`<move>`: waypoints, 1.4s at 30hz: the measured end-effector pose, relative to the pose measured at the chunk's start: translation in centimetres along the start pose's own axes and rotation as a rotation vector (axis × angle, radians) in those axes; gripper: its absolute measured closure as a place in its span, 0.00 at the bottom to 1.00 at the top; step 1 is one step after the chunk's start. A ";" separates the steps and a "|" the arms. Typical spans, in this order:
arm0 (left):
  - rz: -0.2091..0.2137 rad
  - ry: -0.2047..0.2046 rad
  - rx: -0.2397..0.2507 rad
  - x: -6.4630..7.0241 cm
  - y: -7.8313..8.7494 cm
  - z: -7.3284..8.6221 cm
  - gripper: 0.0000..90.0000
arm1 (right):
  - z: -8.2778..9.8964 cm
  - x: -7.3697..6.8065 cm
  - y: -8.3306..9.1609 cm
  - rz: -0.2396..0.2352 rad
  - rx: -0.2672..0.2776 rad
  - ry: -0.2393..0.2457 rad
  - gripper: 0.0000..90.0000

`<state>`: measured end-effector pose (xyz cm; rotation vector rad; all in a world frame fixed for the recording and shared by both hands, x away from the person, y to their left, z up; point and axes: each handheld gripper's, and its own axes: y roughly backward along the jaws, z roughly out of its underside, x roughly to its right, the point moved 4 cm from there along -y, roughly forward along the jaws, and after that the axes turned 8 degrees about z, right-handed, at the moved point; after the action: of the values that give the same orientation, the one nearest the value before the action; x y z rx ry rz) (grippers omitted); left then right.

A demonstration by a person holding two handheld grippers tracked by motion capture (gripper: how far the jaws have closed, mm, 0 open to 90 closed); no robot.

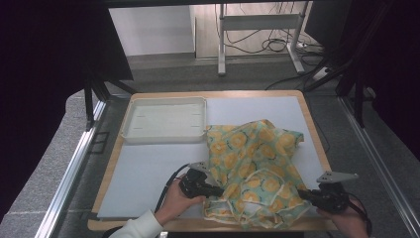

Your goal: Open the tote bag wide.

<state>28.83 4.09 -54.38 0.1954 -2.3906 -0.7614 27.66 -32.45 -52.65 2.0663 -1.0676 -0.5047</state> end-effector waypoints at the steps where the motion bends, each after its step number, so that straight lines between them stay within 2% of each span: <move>1: 0.002 0.002 -0.002 0.0 -0.1 0.1 1.00 | 0.1 0.0 0.0 0.002 -0.002 -0.003 0.97; 10: -0.009 0.003 -0.007 -0.2 -0.4 0.1 1.00 | 0.3 0.0 -0.1 0.008 -0.005 -0.005 0.97; 17: -0.021 0.007 0.008 -0.5 -0.4 -0.3 0.99 | 0.2 0.1 -0.3 0.020 0.004 -0.001 0.96; 25: -0.056 0.013 0.047 -1.6 0.4 -1.6 0.99 | -1.2 0.4 -0.5 0.034 0.059 -0.019 0.95; 32: -0.069 0.026 0.072 -2.1 0.9 -1.8 0.99 | -1.8 0.4 -0.4 0.039 0.086 -0.012 0.95; 42: -0.097 0.014 0.103 -2.6 1.5 -2.8 0.99 | -2.5 0.2 -0.1 0.054 0.127 -0.007 0.84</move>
<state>32.67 4.84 -53.04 0.3598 -2.4238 -0.6784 29.40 -31.54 -51.10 2.1404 -1.1829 -0.4269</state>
